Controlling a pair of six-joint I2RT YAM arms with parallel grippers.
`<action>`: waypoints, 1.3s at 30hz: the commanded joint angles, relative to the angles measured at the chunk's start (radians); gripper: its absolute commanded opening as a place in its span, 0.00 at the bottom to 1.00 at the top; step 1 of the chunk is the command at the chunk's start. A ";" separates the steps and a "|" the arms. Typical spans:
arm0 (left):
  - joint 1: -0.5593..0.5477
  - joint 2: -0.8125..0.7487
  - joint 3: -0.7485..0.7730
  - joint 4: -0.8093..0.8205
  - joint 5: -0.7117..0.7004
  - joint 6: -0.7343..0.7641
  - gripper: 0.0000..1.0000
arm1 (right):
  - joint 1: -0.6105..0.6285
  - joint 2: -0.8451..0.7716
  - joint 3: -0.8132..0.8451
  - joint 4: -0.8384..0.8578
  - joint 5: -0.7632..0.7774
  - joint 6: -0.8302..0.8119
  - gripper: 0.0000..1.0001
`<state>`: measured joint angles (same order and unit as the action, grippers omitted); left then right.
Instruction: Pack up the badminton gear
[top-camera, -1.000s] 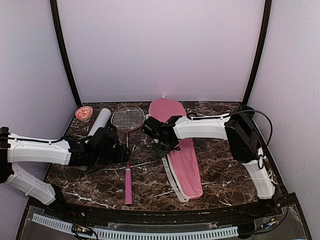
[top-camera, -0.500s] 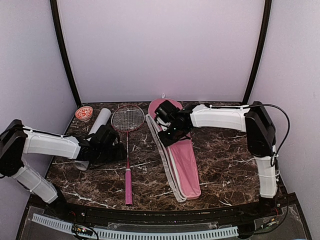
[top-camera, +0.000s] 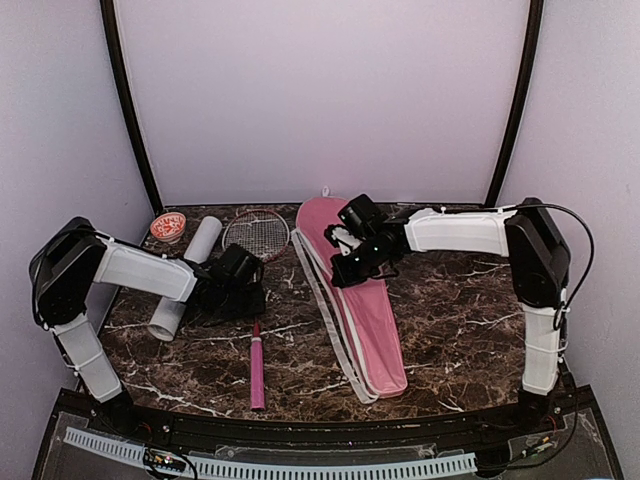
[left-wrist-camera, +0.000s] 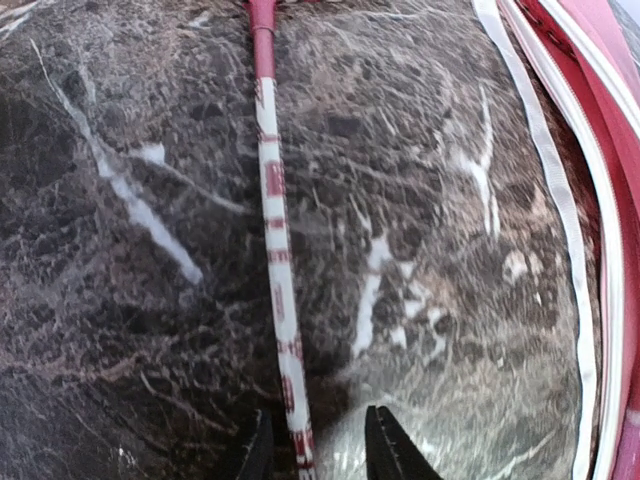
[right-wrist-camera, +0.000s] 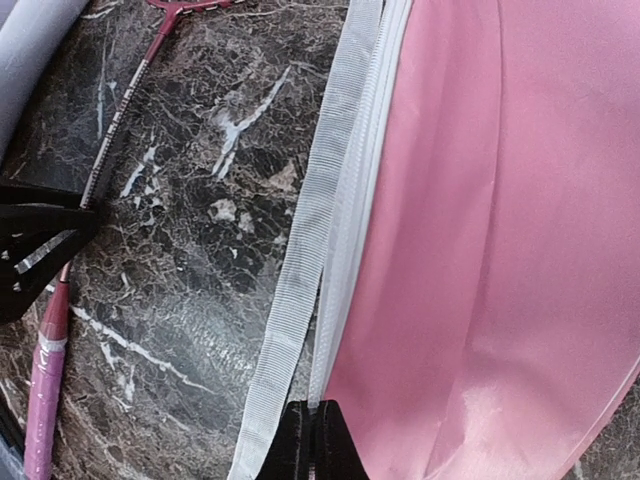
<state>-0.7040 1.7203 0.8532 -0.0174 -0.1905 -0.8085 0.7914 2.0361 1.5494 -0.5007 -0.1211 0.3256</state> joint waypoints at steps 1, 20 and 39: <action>0.005 0.064 0.075 -0.142 -0.067 -0.054 0.31 | -0.022 -0.051 -0.018 0.102 -0.111 0.032 0.00; -0.074 -0.200 -0.003 -0.202 -0.135 -0.040 0.00 | -0.060 -0.101 -0.112 0.262 -0.188 0.102 0.00; -0.387 -0.310 -0.132 -0.255 -0.135 -0.153 0.00 | -0.064 -0.137 -0.165 0.348 -0.235 0.138 0.00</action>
<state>-1.0401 1.4021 0.6987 -0.2573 -0.2974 -0.9249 0.7307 1.9408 1.3972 -0.2207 -0.3206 0.4553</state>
